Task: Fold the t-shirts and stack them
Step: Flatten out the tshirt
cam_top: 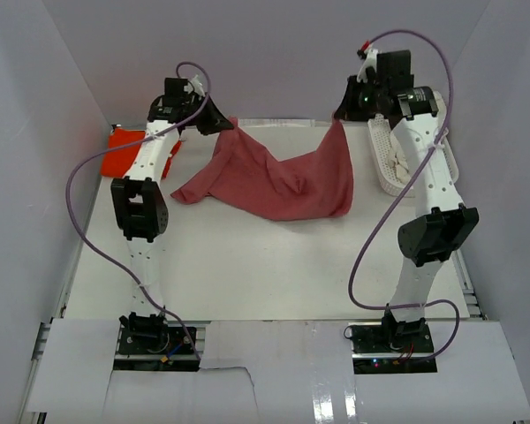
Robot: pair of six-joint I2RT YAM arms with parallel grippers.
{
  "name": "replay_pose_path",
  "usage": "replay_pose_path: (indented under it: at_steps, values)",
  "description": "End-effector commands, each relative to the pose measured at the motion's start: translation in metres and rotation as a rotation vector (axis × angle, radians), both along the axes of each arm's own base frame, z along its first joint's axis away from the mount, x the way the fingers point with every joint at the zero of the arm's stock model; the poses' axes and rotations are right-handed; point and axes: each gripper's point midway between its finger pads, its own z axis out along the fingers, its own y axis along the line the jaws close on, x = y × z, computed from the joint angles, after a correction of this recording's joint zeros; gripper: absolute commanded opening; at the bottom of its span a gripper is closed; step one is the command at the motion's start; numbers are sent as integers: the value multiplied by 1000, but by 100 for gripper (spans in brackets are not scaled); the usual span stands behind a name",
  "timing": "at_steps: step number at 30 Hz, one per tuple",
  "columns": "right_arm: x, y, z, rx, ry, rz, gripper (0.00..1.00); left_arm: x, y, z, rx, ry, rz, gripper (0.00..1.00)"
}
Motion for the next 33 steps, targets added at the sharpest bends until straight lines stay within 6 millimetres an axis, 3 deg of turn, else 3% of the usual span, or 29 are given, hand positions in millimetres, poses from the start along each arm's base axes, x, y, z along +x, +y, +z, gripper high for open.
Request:
replay_pose_path:
  at_steps: [1, 2, 4, 5, 6, 7, 8, 9, 10, 12, 13, 14, 16, 17, 19, 23, 24, 25, 26, 27, 29, 30, 32, 33]
  values:
    - [-4, -14, 107, 45, -249, -3, 8, -19, 17, 111, -340, -179, -88, 0]
    - [-6, -15, 122, 79, -286, 12, 8, -15, 32, 133, -356, -287, -86, 0]
    - [-10, -27, 150, 130, -403, 21, 8, -34, 43, 156, -380, -357, -100, 0]
    - [-34, -28, 200, 159, -583, 55, 8, -51, 62, 178, -409, -462, -94, 0]
    - [-22, -31, 166, 142, -502, 28, 8, -50, 70, 190, -421, -516, -88, 0]
    - [-37, -36, 178, 139, -595, 15, 8, -69, 77, 189, -430, -523, -54, 0]
    - [-46, -41, 185, 129, -658, -3, 8, -79, 92, 202, -447, -600, -32, 0]
    - [-72, -49, 208, 132, -747, -27, 8, -88, 100, 200, -452, -609, -12, 0]
    - [-70, -51, 193, 129, -753, -40, 8, -103, 105, 189, -459, -591, 17, 0]
    - [-98, -50, 204, 146, -819, -15, 8, -119, 116, 183, -480, -597, 55, 0]
    - [-102, -48, 200, 152, -815, -2, 8, -135, 116, 167, -493, -573, 78, 0]
    - [-107, -42, 185, 161, -789, 33, 8, -145, 118, 169, -493, -611, 73, 0]
    - [-131, -40, 191, 177, -825, 66, 8, -161, 112, 154, -496, -598, 56, 0]
    - [-138, -39, 187, 184, -839, 75, 8, -174, 109, 165, -486, -637, 34, 0]
    - [-165, -41, 207, 190, -908, 79, 8, -185, 107, 173, -458, -678, 8, 0]
    - [-224, -41, 259, 177, -1055, 146, 8, -220, 101, 213, -414, -797, -31, 0]
    - [-253, -43, 280, 177, -1130, 152, 8, -226, 99, 218, -412, -815, -36, 0]
    - [-267, -46, 290, 165, -1175, 148, 8, -233, 98, 224, -412, -832, -39, 0]
    - [-293, -50, 303, 159, -1238, 143, 8, -240, 97, 230, -409, -850, -43, 0]
    - [-313, -54, 314, 151, -1282, 134, 8, -256, 95, 244, -397, -905, -55, 0]
    - [-352, -63, 330, 137, -1374, 106, 8, -270, 94, 257, -382, -951, -45, 1]
    - [-376, -66, 340, 132, -1419, 105, 8, -288, 91, 274, -374, -1009, -52, 1]
    - [-415, -70, 352, 118, -1499, 106, 8, -304, 90, 290, -351, -1058, -53, 1]
    - [-433, -72, 359, 115, -1535, 106, 8, -323, 87, 309, -339, -1122, -59, 1]
